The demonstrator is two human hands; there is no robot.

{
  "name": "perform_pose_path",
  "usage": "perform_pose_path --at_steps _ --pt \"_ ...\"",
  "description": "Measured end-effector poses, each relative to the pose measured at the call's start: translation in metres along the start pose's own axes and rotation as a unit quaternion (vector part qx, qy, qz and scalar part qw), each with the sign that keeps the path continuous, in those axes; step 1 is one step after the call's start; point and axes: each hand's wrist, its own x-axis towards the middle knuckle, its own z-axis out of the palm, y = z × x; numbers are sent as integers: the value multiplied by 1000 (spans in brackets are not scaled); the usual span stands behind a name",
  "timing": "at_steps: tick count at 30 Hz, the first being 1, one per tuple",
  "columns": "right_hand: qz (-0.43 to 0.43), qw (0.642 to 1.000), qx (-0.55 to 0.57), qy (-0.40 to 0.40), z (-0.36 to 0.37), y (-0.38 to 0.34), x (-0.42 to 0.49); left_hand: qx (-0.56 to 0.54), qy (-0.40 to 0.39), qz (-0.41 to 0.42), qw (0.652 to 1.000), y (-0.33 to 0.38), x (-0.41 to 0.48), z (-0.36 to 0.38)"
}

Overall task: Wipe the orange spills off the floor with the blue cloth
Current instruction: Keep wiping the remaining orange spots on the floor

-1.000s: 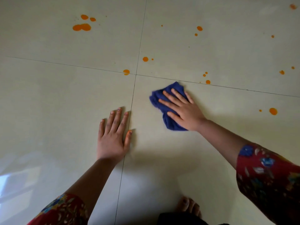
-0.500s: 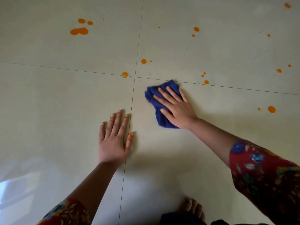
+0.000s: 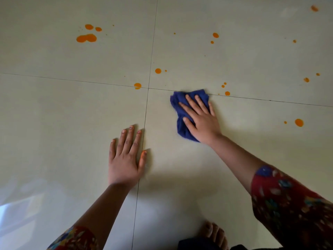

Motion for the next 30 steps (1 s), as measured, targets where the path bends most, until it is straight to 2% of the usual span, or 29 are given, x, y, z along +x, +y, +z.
perform_pose_path --at_steps 2,3,5,8,11,13,15,17,19,21,23,25,27,28,30 --pt "29 1000 0 2 -2 -14 24 -1 1 -1 1000 0 1 0" --pt "14 1000 4 -3 -1 -28 31 -1 3 -1 1000 0 1 0" --pt "-57 998 14 -18 4 -60 28 -3 11 -1 1000 -1 0 2" --pt "-177 984 20 -16 7 -90 -31 -18 28 3 999 -3 -1 4" --pt "-225 973 9 -47 2 -56 -101 -24 26 7 999 -4 -2 3" --pt "-199 978 -13 -52 -2 -10 -109 -25 25 4 999 -2 -1 2" --pt "-100 994 -32 -35 -3 21 -91 -27 23 0 999 0 -2 2" --pt "-31 999 -35 -24 -5 18 -62 -42 22 1 999 -1 -1 0" --pt "-8 1000 -27 -7 1 -11 -35 -86 23 2 996 -3 1 -3" --pt "-30 1000 0 -3 8 -48 -22 -180 41 -30 982 -3 3 -5" --pt "-88 996 32 8 13 -78 -37 -260 69 -70 961 -4 1 -10" --pt "-177 984 35 0 13 -84 -78 -274 76 -77 956 -3 -7 -16" --pt "-236 971 34 -13 9 -59 -114 -258 66 -77 961 0 -14 -24" --pt "-235 971 38 -7 7 -40 -119 -244 59 -73 965 -1 -16 -28" --pt "-173 984 35 4 5 -1 -108 -202 39 -66 977 -1 -17 -35"
